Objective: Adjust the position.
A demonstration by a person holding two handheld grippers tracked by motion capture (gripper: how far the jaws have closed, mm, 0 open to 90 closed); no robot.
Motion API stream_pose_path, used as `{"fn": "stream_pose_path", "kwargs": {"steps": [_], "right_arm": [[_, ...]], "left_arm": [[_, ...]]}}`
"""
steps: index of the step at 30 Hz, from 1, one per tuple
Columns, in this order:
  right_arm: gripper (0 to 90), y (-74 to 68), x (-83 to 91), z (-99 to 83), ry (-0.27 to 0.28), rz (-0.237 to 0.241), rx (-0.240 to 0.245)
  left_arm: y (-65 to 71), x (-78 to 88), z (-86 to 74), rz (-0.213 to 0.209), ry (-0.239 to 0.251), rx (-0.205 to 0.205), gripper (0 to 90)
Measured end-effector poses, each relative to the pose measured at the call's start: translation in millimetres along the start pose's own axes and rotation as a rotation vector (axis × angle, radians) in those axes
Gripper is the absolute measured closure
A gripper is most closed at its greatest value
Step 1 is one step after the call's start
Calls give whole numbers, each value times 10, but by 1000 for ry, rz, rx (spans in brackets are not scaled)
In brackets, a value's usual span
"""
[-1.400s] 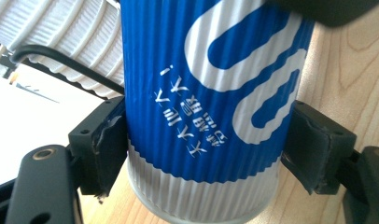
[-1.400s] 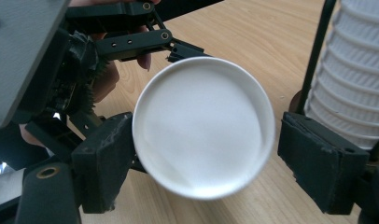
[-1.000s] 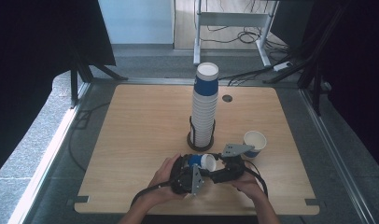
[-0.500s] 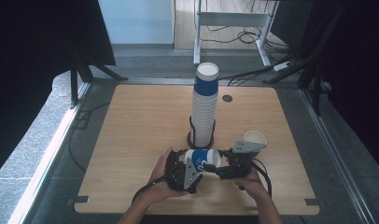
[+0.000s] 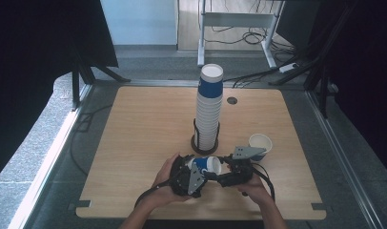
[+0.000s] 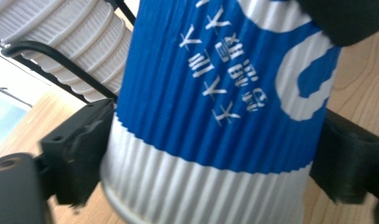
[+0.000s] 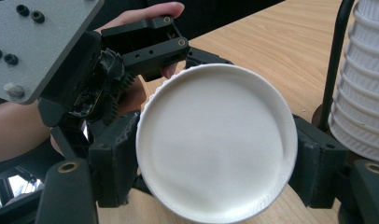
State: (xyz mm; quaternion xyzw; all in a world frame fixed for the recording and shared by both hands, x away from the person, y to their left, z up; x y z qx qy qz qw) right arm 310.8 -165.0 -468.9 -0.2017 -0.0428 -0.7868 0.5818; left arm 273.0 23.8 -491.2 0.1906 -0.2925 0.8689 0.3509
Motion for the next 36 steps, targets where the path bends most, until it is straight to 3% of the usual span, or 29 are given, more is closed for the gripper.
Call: {"fn": "stream_pose_path", "kwargs": {"steps": [4,7,13,17,25,36], "right_arm": [[273,-3,-17,-5,-19,-11,0],[274,5,-16,-7,-26,-8,-4],[274,2,-36,-12,-33,-4,-11],[274,0,-43,-10,-33,-1,-10],[265,13,-54,-21,-47,0,-20],[222,17,5,0,6,-38,-18]], "left_arm": [[9,-25,-13,2,-14,-10,134],[13,-18,-12,21,7,-19,118],[36,-13,14,8,11,-18,75],[58,-36,-9,8,3,-30,157],[53,-46,-20,-8,-10,-36,190],[32,-43,-41,-11,1,-30,196]]}}
Point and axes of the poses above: each handheld gripper's, and its own axes: x roughly backward along the jaws, z roughly out of its top, y roughly to its right, the point moved 2 cm from there along -x, roughly forward along the jaws, and after that the axes turned 7 degrees about x, right-handed, at the moved point
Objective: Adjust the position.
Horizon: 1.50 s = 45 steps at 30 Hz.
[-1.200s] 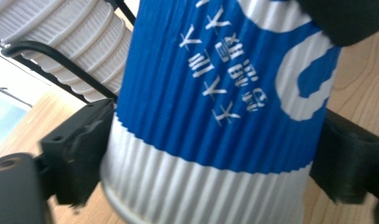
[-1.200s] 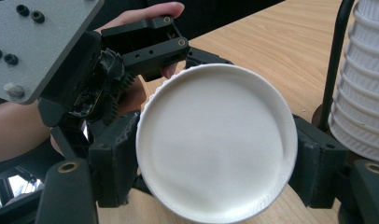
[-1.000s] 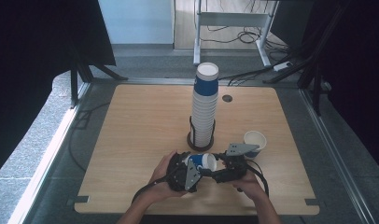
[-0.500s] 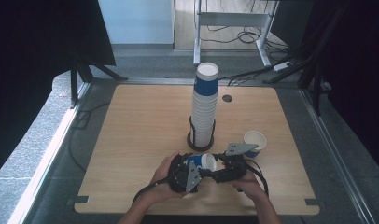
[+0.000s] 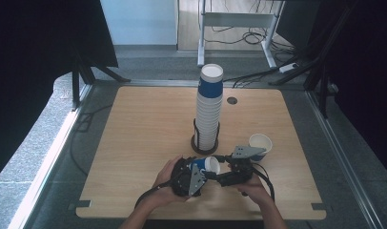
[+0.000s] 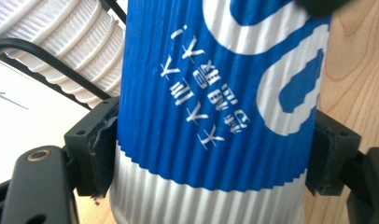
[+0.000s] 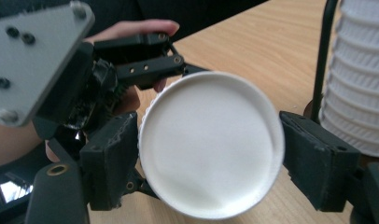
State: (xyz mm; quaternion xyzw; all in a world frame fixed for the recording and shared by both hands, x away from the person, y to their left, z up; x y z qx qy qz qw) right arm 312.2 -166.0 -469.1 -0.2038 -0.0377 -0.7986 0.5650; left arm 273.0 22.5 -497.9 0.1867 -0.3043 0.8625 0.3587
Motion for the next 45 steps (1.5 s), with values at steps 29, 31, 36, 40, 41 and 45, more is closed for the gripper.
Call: {"fn": "stream_pose_path", "kwargs": {"steps": [29,31,36,40,41,45], "right_arm": [[189,94,32,389,-570,95,80],[189,114,-20,394,-596,119,87],[190,99,-135,409,-662,148,97],[198,91,-181,389,-680,172,93],[202,94,-190,382,-683,178,92],[218,101,-219,362,-710,188,82]], "left_arm": [[1,-33,60,94,-19,-195,197],[25,-40,66,86,-13,-203,197],[62,-48,79,99,-22,-260,197],[104,-49,90,97,-17,-318,197],[120,-53,89,94,-15,-320,197],[150,-65,87,90,-24,-338,197]]}}
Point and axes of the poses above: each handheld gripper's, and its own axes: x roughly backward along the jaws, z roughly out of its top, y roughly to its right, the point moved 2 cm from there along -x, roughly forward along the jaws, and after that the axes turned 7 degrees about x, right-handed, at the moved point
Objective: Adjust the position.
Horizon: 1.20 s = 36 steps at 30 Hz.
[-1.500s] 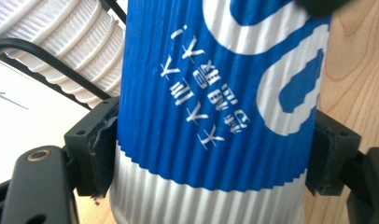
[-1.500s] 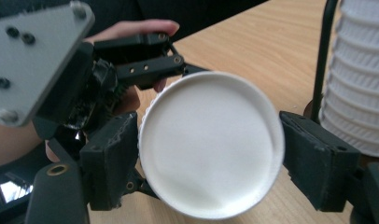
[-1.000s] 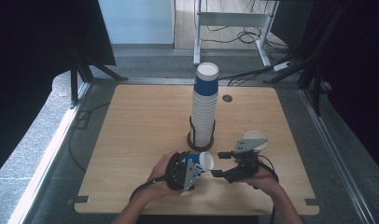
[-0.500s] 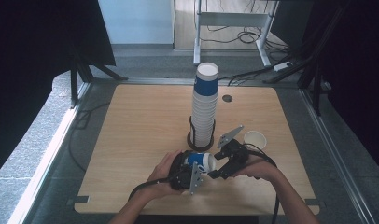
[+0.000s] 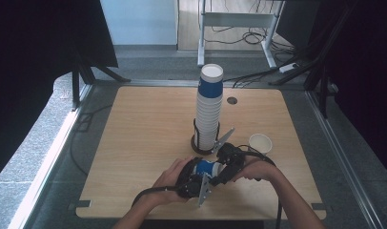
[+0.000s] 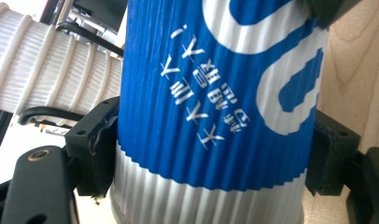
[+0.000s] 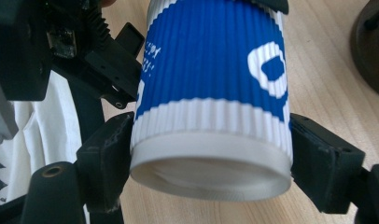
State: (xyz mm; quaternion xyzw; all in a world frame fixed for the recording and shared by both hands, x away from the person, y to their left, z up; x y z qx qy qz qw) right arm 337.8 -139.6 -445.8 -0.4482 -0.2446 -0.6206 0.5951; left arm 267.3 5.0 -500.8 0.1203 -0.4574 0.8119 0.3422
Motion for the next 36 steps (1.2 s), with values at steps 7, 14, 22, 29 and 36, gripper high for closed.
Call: {"fn": "stream_pose_path", "kwargs": {"steps": [7,14,22,29,36], "right_arm": [[259,33,-57,-13,-14,4,3],[272,42,-47,-31,2,-15,-1],[274,46,70,-76,69,-55,-7],[274,14,215,-147,188,-116,-31],[273,-104,332,-166,320,-199,-30]], "left_arm": [[19,-27,9,0,-16,-9,187],[12,-75,8,-16,-40,51,62],[-168,-4,-111,-125,-11,261,29],[-391,105,-269,-202,49,512,45],[-527,199,-317,-238,105,659,51]]}}
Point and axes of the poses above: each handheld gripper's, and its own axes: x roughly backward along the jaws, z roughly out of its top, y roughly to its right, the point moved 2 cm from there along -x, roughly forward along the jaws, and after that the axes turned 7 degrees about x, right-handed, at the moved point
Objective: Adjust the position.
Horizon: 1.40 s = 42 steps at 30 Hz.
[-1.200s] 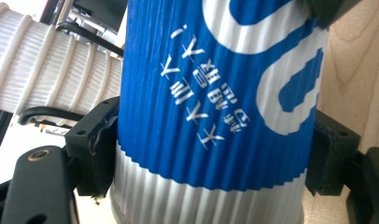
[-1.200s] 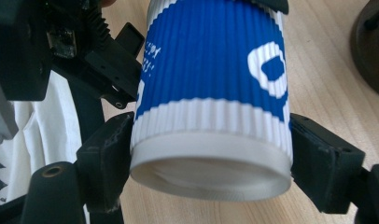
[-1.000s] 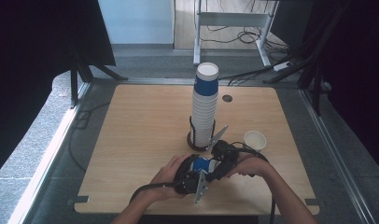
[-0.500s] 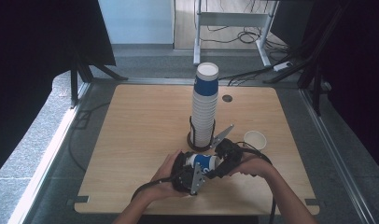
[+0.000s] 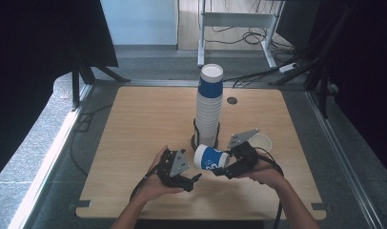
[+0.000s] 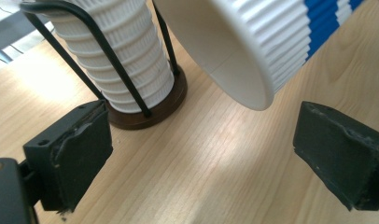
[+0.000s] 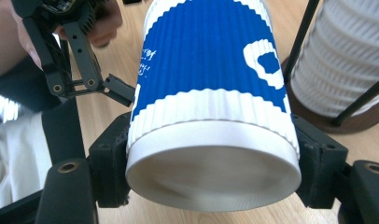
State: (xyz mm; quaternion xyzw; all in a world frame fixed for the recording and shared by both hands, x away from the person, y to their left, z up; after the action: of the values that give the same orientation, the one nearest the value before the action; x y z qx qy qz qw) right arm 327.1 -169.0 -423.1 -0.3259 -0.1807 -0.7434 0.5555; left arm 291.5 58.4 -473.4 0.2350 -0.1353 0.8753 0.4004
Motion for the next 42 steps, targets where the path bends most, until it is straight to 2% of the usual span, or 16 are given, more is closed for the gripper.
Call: {"fn": "stream_pose_path", "kwargs": {"steps": [5,8,14,18,23,27,31,35,42], "right_arm": [[273,-100,31,-32,99,-29,3],[273,-129,13,-65,133,-47,-4],[273,-149,-28,-108,203,-86,-28],[274,-139,-35,-136,250,-104,-46],[274,-166,-58,-188,344,-129,-67],[274,-190,-91,-234,407,-139,-80],[274,-209,-131,-268,441,-158,-74],[274,-214,-180,-306,457,-155,-83],[274,-230,-232,-376,479,-158,-86]], "left_arm": [[-5,55,14,-26,18,50,56],[-22,79,14,-33,29,72,60],[-42,134,-22,-39,42,117,62],[-70,175,-35,-61,58,158,62],[-93,182,-47,-82,68,203,66],[-86,186,-45,-105,78,223,66],[-76,192,-39,-115,84,234,66],[-77,182,-59,-116,80,246,68],[-89,167,-128,-96,68,281,80]]}}
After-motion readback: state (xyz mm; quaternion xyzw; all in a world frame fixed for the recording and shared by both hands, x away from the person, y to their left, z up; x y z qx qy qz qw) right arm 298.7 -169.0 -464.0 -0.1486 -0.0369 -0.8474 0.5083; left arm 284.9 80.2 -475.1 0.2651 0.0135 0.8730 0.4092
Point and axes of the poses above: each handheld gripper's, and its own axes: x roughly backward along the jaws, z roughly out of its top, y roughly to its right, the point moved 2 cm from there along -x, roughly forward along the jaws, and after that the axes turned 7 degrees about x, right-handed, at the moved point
